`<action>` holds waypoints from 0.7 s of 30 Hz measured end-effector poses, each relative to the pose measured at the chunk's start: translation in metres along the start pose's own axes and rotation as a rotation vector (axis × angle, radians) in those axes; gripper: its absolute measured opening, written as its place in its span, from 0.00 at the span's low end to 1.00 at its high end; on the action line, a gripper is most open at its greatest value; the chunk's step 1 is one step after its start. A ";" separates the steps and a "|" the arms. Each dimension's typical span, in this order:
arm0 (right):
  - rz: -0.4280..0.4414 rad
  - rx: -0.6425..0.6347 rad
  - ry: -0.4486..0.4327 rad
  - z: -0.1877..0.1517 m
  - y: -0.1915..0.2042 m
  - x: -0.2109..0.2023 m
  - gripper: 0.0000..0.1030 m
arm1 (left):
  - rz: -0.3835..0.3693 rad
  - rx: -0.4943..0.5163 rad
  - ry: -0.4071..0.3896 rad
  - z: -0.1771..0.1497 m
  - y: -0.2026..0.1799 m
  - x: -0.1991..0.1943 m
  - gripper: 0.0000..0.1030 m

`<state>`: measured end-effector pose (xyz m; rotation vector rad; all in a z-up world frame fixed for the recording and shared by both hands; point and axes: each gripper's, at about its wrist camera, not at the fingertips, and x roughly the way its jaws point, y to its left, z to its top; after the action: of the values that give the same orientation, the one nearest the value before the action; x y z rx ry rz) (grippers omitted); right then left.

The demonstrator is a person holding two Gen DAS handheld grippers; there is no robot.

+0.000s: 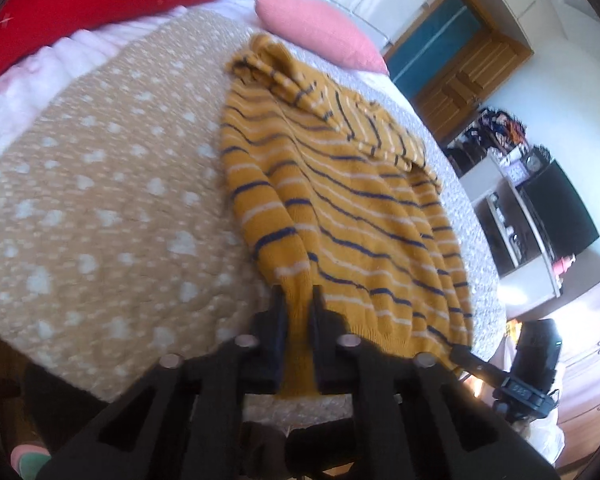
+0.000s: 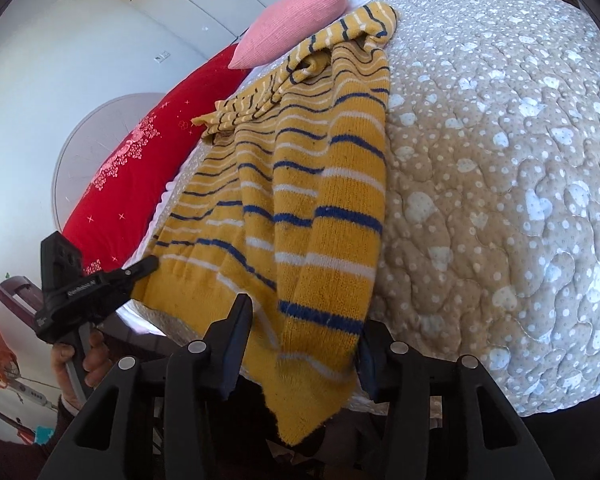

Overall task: Fold small clothes
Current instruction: 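Lift the hem with both tools and fold it up onto the collar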

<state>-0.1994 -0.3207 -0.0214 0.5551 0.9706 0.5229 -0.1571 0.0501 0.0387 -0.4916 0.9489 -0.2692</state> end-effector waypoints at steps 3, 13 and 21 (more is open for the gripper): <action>0.005 -0.009 0.014 0.002 0.004 0.004 0.50 | -0.001 -0.037 -0.024 0.000 0.012 -0.022 0.07; 0.002 -0.041 0.090 0.006 0.014 0.025 0.16 | 0.030 -0.029 -0.031 0.005 0.005 -0.022 0.07; 0.129 -0.100 -0.038 0.086 0.053 0.001 0.14 | -0.029 -0.018 -0.112 0.078 -0.018 -0.030 0.07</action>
<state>-0.1324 -0.2978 0.0508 0.5379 0.8712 0.6705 -0.1099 0.0699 0.1072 -0.5317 0.8360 -0.2565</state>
